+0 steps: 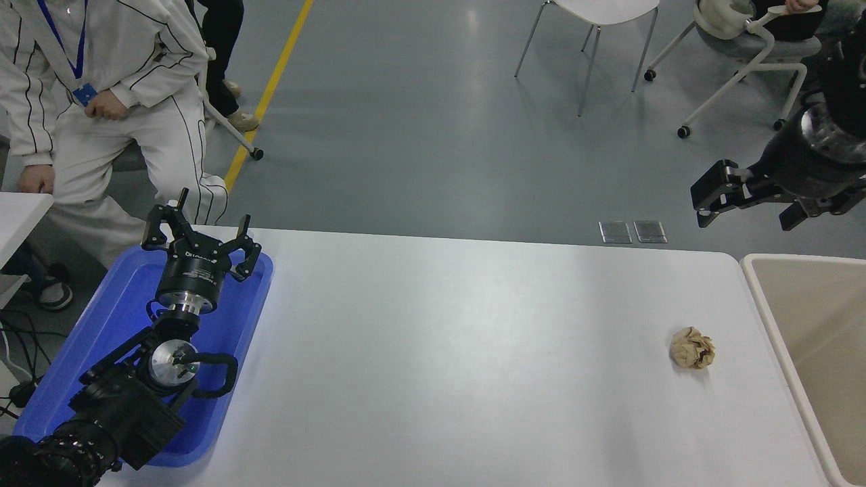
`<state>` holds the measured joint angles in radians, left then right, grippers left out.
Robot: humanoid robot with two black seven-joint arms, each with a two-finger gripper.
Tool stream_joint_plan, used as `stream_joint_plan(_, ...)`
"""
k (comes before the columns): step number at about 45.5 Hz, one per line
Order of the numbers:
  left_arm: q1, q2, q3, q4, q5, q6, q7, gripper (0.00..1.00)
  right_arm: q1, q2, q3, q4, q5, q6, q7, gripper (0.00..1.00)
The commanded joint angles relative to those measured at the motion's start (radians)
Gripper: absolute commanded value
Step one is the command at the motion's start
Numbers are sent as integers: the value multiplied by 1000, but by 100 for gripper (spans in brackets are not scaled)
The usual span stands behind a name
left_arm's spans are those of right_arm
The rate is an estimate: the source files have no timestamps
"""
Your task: Pick up foil plate and place in dustbin
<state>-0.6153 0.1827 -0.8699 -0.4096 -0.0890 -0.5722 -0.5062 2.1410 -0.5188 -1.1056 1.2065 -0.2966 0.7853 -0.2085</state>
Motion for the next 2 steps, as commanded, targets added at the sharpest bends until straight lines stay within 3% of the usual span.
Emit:
stream_joint_plan(1,0,0,0,0,0,0,0,100,2,10,4,-1,-13,0,0,100)
stream_joint_plan(2,0,0,0,0,0,0,0,100,2,10,3,-1,-13,0,0,100)
